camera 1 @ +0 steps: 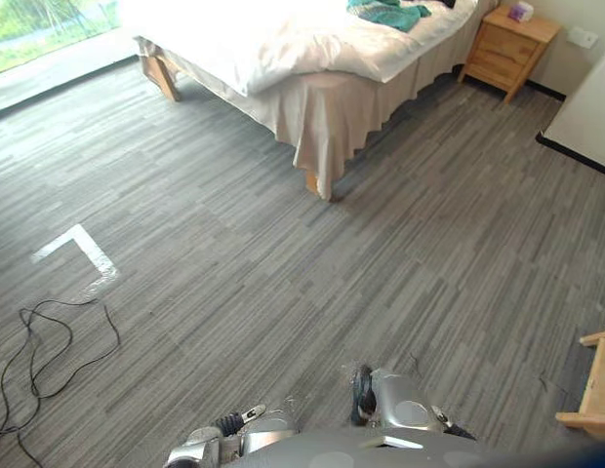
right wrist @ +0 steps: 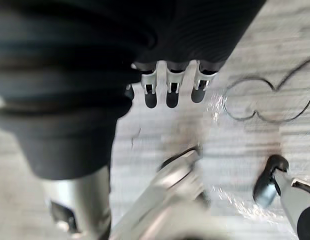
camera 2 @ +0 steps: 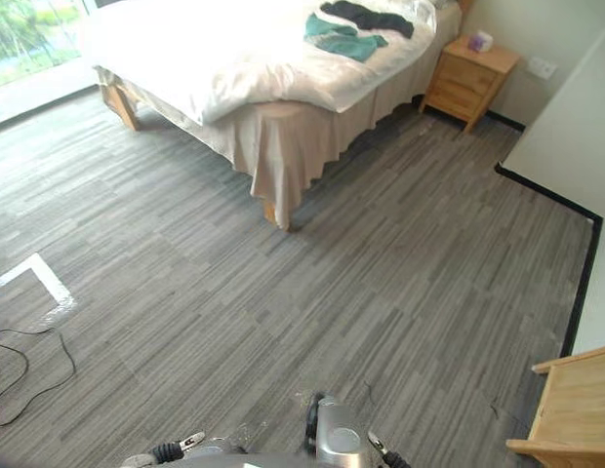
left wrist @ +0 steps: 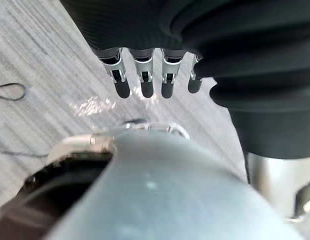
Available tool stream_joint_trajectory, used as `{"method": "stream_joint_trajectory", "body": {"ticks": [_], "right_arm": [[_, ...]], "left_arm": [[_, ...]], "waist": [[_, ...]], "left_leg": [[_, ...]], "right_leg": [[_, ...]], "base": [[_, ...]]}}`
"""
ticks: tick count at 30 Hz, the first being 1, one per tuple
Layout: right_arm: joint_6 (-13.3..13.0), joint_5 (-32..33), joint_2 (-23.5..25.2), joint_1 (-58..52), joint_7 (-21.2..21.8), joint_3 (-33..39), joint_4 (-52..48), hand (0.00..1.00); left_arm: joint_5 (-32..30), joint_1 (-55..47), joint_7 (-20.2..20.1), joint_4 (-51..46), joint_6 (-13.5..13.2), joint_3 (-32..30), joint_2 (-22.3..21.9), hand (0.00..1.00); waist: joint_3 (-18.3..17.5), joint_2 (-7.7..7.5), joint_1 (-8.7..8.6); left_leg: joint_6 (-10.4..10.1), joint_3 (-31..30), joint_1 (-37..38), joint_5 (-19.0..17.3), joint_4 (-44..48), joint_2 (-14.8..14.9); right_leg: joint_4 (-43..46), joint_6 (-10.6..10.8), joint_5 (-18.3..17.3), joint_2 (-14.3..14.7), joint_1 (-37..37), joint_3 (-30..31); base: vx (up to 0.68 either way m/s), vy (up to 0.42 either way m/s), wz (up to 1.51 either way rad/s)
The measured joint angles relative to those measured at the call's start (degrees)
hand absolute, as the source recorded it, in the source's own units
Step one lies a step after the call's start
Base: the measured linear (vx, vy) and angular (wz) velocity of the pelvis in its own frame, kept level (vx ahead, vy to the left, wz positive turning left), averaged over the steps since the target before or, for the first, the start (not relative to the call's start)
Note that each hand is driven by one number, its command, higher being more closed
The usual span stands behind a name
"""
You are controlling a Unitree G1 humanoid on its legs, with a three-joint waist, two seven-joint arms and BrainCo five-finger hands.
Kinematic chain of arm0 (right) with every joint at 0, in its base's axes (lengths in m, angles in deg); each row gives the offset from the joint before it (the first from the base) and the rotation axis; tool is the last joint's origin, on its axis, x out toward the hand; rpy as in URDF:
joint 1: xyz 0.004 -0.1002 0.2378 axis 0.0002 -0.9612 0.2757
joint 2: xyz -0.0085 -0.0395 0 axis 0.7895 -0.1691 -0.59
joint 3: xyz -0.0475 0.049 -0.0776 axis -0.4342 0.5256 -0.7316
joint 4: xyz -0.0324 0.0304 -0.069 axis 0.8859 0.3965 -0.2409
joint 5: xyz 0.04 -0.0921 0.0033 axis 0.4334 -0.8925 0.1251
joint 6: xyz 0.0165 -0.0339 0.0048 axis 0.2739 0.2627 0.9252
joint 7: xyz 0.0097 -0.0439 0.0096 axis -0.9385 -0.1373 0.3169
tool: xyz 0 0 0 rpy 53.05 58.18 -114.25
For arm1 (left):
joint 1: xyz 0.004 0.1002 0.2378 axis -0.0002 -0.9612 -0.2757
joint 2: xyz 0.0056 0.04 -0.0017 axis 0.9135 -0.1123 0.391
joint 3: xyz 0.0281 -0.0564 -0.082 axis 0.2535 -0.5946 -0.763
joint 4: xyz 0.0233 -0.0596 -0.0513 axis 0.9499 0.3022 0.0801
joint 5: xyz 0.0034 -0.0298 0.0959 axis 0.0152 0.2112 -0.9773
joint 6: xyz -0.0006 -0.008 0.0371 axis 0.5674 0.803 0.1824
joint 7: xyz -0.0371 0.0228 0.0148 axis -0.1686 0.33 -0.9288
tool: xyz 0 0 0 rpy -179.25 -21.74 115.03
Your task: Tidy the bed and pick cloth on bed and put in laundry
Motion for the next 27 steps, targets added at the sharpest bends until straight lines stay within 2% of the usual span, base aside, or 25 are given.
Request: {"method": "stream_joint_trajectory", "body": {"ticks": [1,2,3,4,5,6,7,8,9,10,11,12,13,14,15,17,18,20,22,24,25,26,27], "right_arm": [[0.2,-0.2,0.6,-0.6,0.2,0.0,0.1,0.00],[0.2,-1.1,1.7,-2.0,1.0,0.0,0.1,0.00],[0.3,-2.0,2.5,-3.5,1.9,0.8,0.2,0.00],[0.1,-3.3,2.0,-4.2,2.6,0.8,0.2,0.00],[0.0,-5.9,1.3,-4.3,3.8,0.6,0.3,0.00],[0.2,-6.9,0.9,-3.8,4.1,0.4,0.6,0.00],[0.4,-7.7,0.3,-3.9,4.5,0.4,0.8,0.00],[0.9,-8.1,-0.3,-3.6,4.1,1.0,1.2,0.00],[0.8,-8.2,-0.8,-3.5,4.1,1.0,1.2,0.00],[0.8,-8.2,-2.0,-3.4,4.2,0.5,1.4,0.00],[0.8,-8.1,-2.9,-2.4,4.2,-0.1,2.4,0.00],[0.8,-8.1,-3.1,-1.7,4.2,-0.5,3.1,0.00],[0.7,-8.4,-3.9,-0.7,4.7,-1.0,4.0,0.00],[0.2,-10.3,-4.0,0.2,5.7,-1.3,4.6,0.00],[-0.1,-11.1,-4.0,0.5,6.2,-1.3,4.5,0.00],[-0.7,-13.4,-4.0,2.2,7.5,-1.2,3.0,0.00],[-0.9,-13.4,-4.0,2.6,7.8,-1.3,2.3,0.00],[-1.1,-13.0,-4.0,3.1,8.1,-1.3,1.1,0.00],[-1.3,-12.9,-4.1,3.3,8.4,-1.5,0.1,0.00],[-1.8,-12.9,-4.0,3.3,8.6,-1.7,-0.8,0.00],[-1.8,-12.9,-4.0,3.1,8.7,-1.8,-1.1,0.00],[-1.6,-12.9,-3.8,3.5,8.6,-1.8,-0.9,0.00],[-1.1,-12.9,-3.1,4.2,8.6,-1.6,-0.3,0.00]], "left_arm": [[0.0,0.0,-0.6,0.1,0.0,-0.6,0.4,0.00],[-0.1,-0.2,-0.6,0.5,-0.1,-1.7,0.7,0.00],[-0.5,-0.6,-0.6,0.4,-0.4,-2.8,0.0,0.00],[-0.7,-0.7,-0.6,0.4,-0.6,-3.1,-0.5,0.00],[-2.3,-1.4,-0.4,1.0,-0.9,-3.2,-1.4,0.00],[-2.8,-1.4,-0.2,1.5,-1.7,-3.6,-1.5,0.00],[-2.6,-1.0,0.2,1.4,-3.0,-4.6,-1.7,0.00],[-2.3,-1.4,0.7,1.3,-3.4,-5.0,-1.8,0.00],[-2.0,-1.4,0.9,1.3,-3.8,-5.2,-1.8,0.00],[-1.2,-1.5,0.7,1.1,-4.8,-6.9,-2.3,0.00],[-0.3,-1.5,0.1,0.6,-5.5,-8.1,-3.0,0.00],[-0.3,-1.7,0.0,-0.3,-5.9,-8.7,-3.5,0.00],[0.1,-2.6,-1.0,-2.2,-7.0,-9.3,-3.7,0.00],[1.0,-3.3,-1.3,-3.7,-7.7,-9.6,-3.8,0.00],[1.7,-3.5,-1.6,-4.4,-7.9,-9.4,-4.0,0.00],[2.6,-3.6,-2.8,-5.0,-9.0,-9.6,-4.6,0.00],[2.8,-3.6,-3.1,-5.1,-9.1,-9.6,-4.6,0.00],[2.9,-3.6,-3.0,-5.0,-9.0,-9.9,-4.7,0.00],[3.0,-3.6,-3.0,-5.1,-8.9,-10.1,-4.8,0.00],[3.5,-3.2,-2.9,-5.1,-8.2,-10.1,-4.8,0.00],[4.3,-3.2,-2.9,-4.9,-7.5,-10.1,-5.0,0.00],[5.1,-3.3,-2.6,-4.5,-6.6,-10.3,-4.8,0.00],[5.2,-3.3,-1.5,-4.2,-5.1,-10.6,-3.7,0.00]], "waist": [[0.5,-0.66,0.11],[1.1,-1.74,0.05],[1.5,-1.21,-0.13],[1.3,-0.40,-0.43],[-0.2,1.21,-0.87],[-0.5,1.23,-0.71],[-0.7,1.81,-0.96],[-1.3,2.74,-1.57],[-1.5,3.25,-1.65],[-1.6,3.82,-1.63],[-1.5,4.07,-1.61],[-1.4,3.65,-1.52],[-1.0,2.71,-0.73],[-0.9,2.22,0.46],[-0.8,2.22,1.28],[-0.7,2.31,3.45],[-0.6,2.28,3.57],[-0.6,2.31,3.39],[-0.7,2.35,3.59],[-1.2,2.40,3.73],[-2.0,2.71,3.49],[-2.7,2.15,3.25],[-3.5,0.96,3.30]], "left_leg": [[-1.6,0.3,1.4,-0.5,0.0,0.5],[-4.0,1.3,4.1,-1.2,0.1,0.9],[-5.1,2.0,7.9,-3.0,-0.1,2.6],[-4.4,2.4,9.1,-3.5,-0.2,4.2],[-2.2,2.5,9.3,-2.3,0.9,5.5],[-1.5,2.3,8.8,-0.4,3.0,6.0],[-0.4,1.2,6.6,3.7,8.1,8.2],[1.1,1.0,3.7,9.1,14.5,11.3],[1.5,0.7,2.1,12.3,18.5,12.9],[-0.3,-2.8,-2.4,12.7,30.0,14.1],[-1.8,-7.5,-7.3,8.1,40.1,11.8],[-1.8,-8.9,-9.4,5.9,43.4,9.7],[-1.6,-10.1,-12.6,2.1,46.3,5.2],[-0.5,-9.5,-15.9,-0.5,45.6,0.9],[-0.1,-8.8,-17.6,-1.2,43.9,-0.9],[1.0,-4.1,-24.7,-1.2,32.8,-5.3],[1.1,-2.0,-26.1,-0.4,28.6,-5.9],[2.0,8.9,-27.1,5.3,13.2,-6.8],[4.3,18.3,-27.3,8.4,6.9,-6.8],[7.7,23.7,-27.2,8.2,5.6,-7.2],[11.4,24.0,-26.8,7.5,5.1,-7.8],[19.0,24.1,-25.9,9.7,5.5,-8.0],[20.4,23.6,-24.9,7.9,6.6,-9.8]], "right_leg": [[-2.6,0.9,2.8,-1.2,-1.1,0.4],[-4.6,1.0,3.9,-3.3,-0.8,1.0],[-1.3,-0.2,7.6,-4.4,-0.8,-0.4],[3.4,-0.9,7.4,-4.0,-1.7,-1.4],[11.6,-4.5,3.2,-2.9,-5.5,-1.9],[14.7,-6.0,0.8,-2.6,-6.7,-1.5],[17.1,-7.5,-2.3,-1.7,-7.0,-1.7],[16.7,-8.1,-4.8,0.6,-5.7,-2.3],[15.5,-8.7,-5.5,2.1,-4.5,-2.5],[11.1,-9.5,-6.1,5.8,-1.0,-1.8],[5.4,-10.0,-5.4,9.1,4.0,-0.3],[2.6,-10.9,-4.6,10.1,6.6,0.7],[-2.0,-11.8,-3.6,11.7,11.7,2.8],[-5.2,-11.2,-3.2,12.7,16.0,4.6],[-6.3,-11.1,-3.2,12.9,17.7,5.0],[-9.0,-11.6,-4.6,13.3,22.4,7.3],[-9.8,-11.4,-5.1,13.3,23.6,7.5],[-13.1,-10.9,-6.7,13.6,28.9,7.3],[-14.1,-10.3,-8.0,14.1,32.1,5.2],[-11.9,-8.2,-11.5,14.2,33.7,2.6],[-8.0,-6.0,-14.0,14.2,33.1,1.5],[0.5,-2.6,-17.4,12.5,30.4,-0.8],[13.5,0.5,-18.5,9.3,26.3,-3.1]], "base": [[0.35,-0.312,-0.16],[0.41,-0.400,-0.11],[0.44,-0.433,-0.03],[0.57,-0.543,-0.01],[0.47,-0.449,-0.13],[0.46,-0.459,-0.31],[0.38,-0.405,-0.36],[0.38,-0.386,-0.27],[0.58,-0.495,-0.38],[0.59,-0.399,-0.54],[0.59,-0.358,-0.57],[0.48,-0.235,-0.58],[0.45,-0.211,-0.74],[0.43,-0.194,-0.83],[0.42,-0.148,-0.88],[0.41,-0.095,-0.64],[0.51,-0.063,-0.26],[0.50,-0.024,0.08],[0.45,0.019,0.17],[0.57,0.041,0.19],[0.65,0.059,0.31],[0.67,0.082,0.46],[0.79,0.135,0.52]]}}
